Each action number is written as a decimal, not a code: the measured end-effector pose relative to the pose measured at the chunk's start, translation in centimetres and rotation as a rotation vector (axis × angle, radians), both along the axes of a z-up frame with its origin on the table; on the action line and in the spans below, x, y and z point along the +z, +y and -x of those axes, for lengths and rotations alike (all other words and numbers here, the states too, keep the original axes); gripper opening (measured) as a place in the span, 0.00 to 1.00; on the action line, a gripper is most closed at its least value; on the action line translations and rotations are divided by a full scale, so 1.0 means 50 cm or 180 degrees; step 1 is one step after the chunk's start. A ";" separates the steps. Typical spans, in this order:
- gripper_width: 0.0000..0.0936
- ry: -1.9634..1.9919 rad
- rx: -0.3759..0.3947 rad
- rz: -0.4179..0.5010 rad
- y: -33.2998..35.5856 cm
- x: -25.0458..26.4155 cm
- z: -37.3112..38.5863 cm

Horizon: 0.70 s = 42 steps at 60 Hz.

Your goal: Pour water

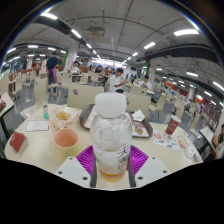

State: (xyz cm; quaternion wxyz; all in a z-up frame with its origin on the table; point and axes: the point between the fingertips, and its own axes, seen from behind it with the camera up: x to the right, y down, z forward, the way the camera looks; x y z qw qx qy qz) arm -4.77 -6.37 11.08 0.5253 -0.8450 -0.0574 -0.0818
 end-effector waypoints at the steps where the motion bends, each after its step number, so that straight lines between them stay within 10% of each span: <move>1: 0.46 -0.0101 0.0007 -0.0010 0.007 0.008 -0.006; 42: 0.46 -0.5852 0.1243 -0.0033 0.213 0.149 0.047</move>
